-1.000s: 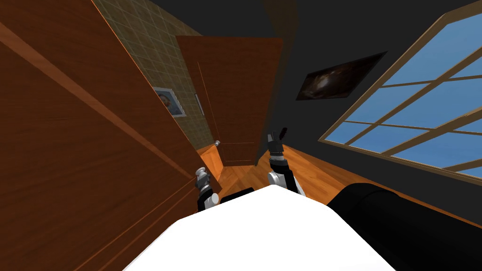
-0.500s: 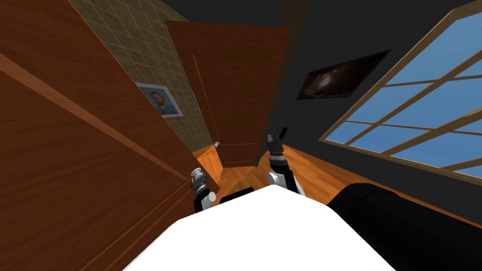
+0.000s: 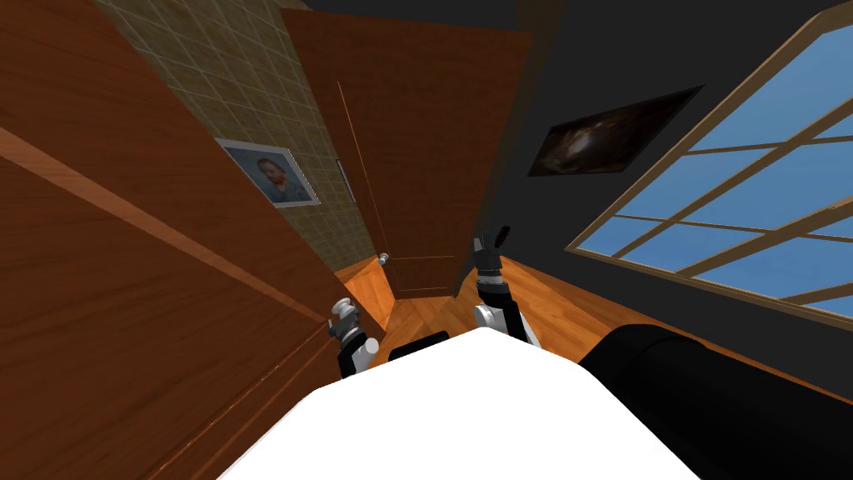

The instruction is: Push the door open

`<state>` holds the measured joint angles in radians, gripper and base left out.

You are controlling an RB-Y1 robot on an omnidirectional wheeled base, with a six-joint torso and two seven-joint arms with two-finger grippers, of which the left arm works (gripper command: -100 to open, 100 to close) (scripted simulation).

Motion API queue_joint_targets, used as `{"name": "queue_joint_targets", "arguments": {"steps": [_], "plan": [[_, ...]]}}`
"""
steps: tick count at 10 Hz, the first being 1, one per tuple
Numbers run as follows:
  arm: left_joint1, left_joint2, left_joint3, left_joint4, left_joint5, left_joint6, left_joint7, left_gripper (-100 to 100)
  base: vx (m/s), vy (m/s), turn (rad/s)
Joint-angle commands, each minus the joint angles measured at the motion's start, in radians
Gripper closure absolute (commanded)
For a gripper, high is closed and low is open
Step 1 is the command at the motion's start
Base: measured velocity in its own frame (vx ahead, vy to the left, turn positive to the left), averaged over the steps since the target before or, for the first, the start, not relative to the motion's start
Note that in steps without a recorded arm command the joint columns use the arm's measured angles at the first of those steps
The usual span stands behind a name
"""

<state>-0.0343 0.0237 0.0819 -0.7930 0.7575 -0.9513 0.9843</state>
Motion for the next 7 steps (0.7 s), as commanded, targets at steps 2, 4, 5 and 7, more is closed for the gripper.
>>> {"name": "queue_joint_targets", "arguments": {"steps": [2, 4, 5, 7], "plan": [[-0.023, 0.016, 0.024, 0.042, 0.001, -0.037, 0.015, 100, 0.051, 0.024, 0.003], [-0.044, 0.016, 0.071, 0.064, 0.000, -0.049, 0.013, 100, 0.050, 0.019, -0.018], [-0.054, 0.015, 0.094, 0.076, -0.001, -0.055, 0.012, 100, 0.083, 0.037, -0.017], [-0.065, 0.015, 0.118, 0.087, -0.002, -0.060, 0.011, 100, 0.094, 0.049, -0.019]]}}
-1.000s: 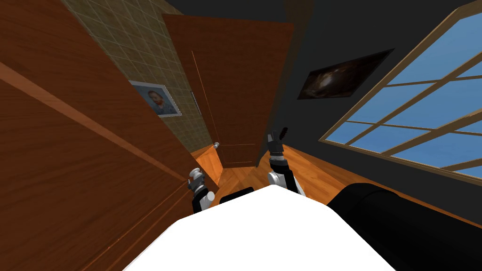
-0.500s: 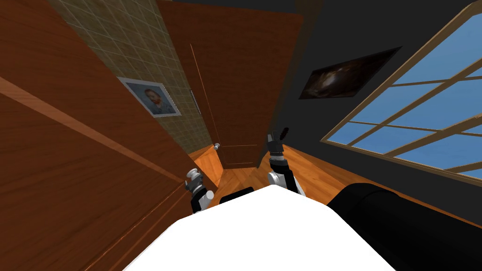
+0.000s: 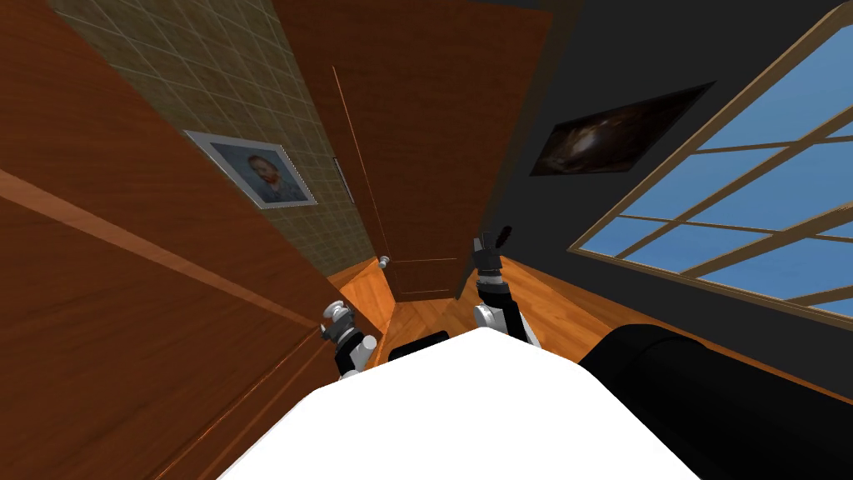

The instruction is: Push the door open

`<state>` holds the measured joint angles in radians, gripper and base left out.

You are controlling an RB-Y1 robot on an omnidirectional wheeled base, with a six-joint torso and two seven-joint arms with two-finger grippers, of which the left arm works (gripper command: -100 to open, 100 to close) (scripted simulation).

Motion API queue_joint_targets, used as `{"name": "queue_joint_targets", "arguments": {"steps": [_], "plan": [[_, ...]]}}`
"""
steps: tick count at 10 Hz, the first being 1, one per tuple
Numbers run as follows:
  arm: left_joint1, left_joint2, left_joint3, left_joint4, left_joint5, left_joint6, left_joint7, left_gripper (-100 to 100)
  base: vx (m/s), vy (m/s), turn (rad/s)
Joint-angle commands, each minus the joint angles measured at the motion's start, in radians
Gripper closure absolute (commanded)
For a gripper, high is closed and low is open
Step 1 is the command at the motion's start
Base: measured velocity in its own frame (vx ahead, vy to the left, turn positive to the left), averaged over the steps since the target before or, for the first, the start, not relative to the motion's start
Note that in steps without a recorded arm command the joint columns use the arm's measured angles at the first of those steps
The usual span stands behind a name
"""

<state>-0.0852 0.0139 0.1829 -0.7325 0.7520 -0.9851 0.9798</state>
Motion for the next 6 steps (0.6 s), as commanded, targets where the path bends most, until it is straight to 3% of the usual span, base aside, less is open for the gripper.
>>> {"name": "queue_joint_targets", "arguments": {"steps": [1, 6], "plan": [[-0.024, 0.023, 0.041, 0.038, 0.003, -0.032, 0.014, 100, 0.062, 0.033, -0.012], [-0.066, 0.013, 0.134, 0.083, 0.001, -0.056, 0.011, 100, 0.070, 0.031, -0.016]]}}
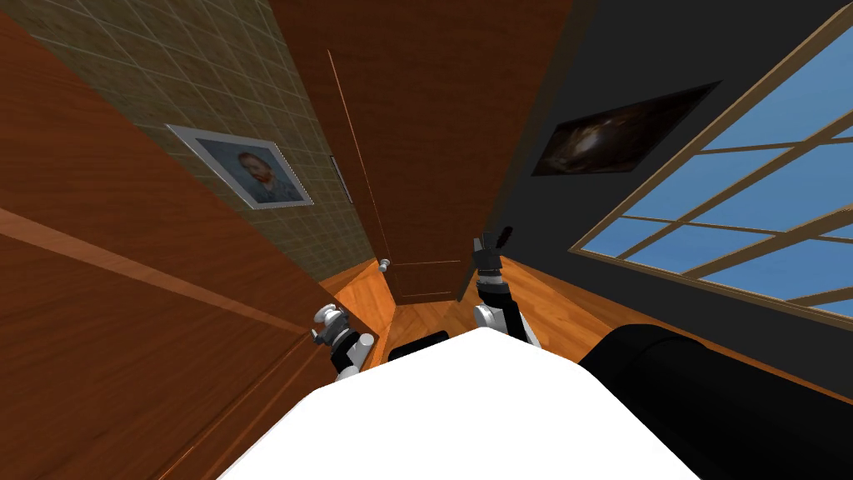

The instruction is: Push the door open

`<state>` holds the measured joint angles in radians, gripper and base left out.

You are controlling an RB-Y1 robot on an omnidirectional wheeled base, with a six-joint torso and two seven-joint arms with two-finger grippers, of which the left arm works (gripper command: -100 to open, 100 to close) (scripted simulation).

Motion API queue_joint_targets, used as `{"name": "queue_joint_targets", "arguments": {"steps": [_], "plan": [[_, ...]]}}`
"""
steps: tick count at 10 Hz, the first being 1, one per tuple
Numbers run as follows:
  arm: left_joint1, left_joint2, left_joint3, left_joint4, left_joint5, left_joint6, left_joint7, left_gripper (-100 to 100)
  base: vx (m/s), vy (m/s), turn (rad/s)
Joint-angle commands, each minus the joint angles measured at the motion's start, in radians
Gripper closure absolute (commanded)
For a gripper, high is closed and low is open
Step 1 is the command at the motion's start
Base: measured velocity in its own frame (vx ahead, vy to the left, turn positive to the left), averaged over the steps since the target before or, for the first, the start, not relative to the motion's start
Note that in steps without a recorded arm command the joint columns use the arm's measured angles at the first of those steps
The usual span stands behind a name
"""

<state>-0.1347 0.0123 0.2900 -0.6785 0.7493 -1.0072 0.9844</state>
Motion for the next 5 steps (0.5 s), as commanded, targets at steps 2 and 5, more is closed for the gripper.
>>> {"name": "queue_joint_targets", "arguments": {"steps": [2, 5], "plan": [[-0.016, 0.015, 0.027, 0.029, 0.003, -0.033, 0.006, 100, 0.047, 0.025, 0.010], [-0.036, 0.008, 0.071, 0.051, 0.002, -0.044, 0.004, 100, 0.032, 0.016, -0.015]]}}
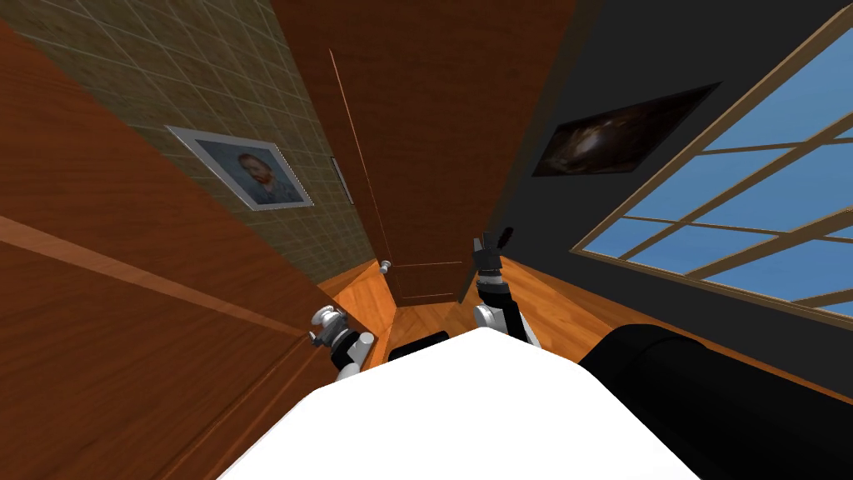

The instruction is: Push the door open

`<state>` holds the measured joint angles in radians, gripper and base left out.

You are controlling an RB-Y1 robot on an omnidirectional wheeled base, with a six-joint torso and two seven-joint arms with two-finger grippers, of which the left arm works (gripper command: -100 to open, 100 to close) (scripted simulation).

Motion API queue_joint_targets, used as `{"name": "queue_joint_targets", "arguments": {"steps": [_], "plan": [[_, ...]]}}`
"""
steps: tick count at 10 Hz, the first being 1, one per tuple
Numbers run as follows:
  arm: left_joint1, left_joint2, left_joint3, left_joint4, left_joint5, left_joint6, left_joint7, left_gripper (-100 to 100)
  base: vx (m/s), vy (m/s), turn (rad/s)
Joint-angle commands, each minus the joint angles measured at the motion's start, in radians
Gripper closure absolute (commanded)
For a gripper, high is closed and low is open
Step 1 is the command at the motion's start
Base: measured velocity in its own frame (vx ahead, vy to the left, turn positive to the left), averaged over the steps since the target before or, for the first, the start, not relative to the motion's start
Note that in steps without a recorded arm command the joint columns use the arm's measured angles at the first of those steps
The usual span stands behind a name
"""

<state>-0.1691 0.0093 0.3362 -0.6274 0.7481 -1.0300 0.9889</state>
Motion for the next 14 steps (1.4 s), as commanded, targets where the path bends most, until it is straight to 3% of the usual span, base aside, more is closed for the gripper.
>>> {"name": "queue_joint_targets", "arguments": {"steps": [1, 5, 12, 13, 14], "plan": [[-0.011, 0.007, 0.047, 0.010, 0.003, -0.027, -0.001, 100, 0.086, 0.035, -0.013], [-0.046, -0.011, 0.124, 0.047, 0.001, -0.046, -0.005, 100, 0.103, 0.048, -0.009], [-0.094, -0.049, 0.233, 0.100, -0.002, -0.073, -0.009, 100, 0.093, 0.031, 0.007], [-0.086, -0.052, 0.219, 0.092, -0.003, -0.064, -0.011, 100, 0.052, 0.006, 0.012], [-0.090, -0.025, 0.250, 0.094, 0.019, -0.090, -0.021, 100, -0.049, 0.071, -0.258]]}}
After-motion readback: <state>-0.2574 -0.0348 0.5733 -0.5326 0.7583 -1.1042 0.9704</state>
